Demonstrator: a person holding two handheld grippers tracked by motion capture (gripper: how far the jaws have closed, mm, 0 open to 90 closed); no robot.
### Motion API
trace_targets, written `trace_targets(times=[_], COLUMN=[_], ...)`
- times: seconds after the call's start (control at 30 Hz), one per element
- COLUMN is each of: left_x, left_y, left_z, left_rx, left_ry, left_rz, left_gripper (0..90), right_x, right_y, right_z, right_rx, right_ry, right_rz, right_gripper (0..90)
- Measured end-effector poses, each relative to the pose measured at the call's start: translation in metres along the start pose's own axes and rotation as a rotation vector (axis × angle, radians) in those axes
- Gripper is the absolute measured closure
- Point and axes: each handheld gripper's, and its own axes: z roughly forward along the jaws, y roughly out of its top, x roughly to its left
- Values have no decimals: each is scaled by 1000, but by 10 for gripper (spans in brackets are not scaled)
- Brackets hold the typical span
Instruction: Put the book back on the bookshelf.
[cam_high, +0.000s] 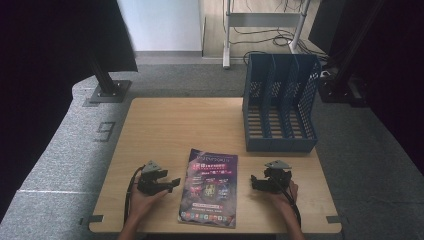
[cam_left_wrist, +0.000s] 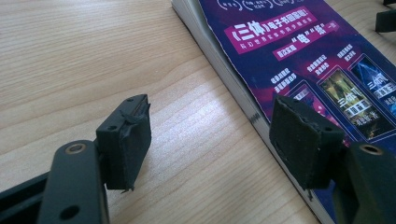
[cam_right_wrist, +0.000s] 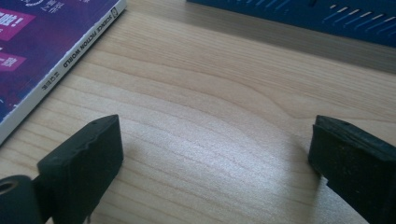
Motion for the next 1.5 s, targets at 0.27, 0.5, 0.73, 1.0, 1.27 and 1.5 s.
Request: trace_targets(times=[0.27,0.5,0.73,1.0,1.27,1.5], left_x=[0,1,3,8,7,5], left_y=[1,0,5,4,6,5], left_z=[1,1,4,5,-1,2], left_rx=[-4,-21,-29,-13,-38,-34], left_ry=[0,8,0,-4,-1,-7], left_rz=[-5,-6,-1,-9,-14,-5], left_gripper=[292,290,298,295,297,300], right_x=[-1,-1,-1,1,11,20], right_y=[0,3,3,7,11,15], right_z=[-1,-8,-12,-25,-28,-29], right_rx=[-17,-65,-82,-130,-148,-158], right_ry=[4,4,33,52,86,105], right_rz=[-6,0,19,34,5,-9], right_gripper=[105,129,133,139,142,143])
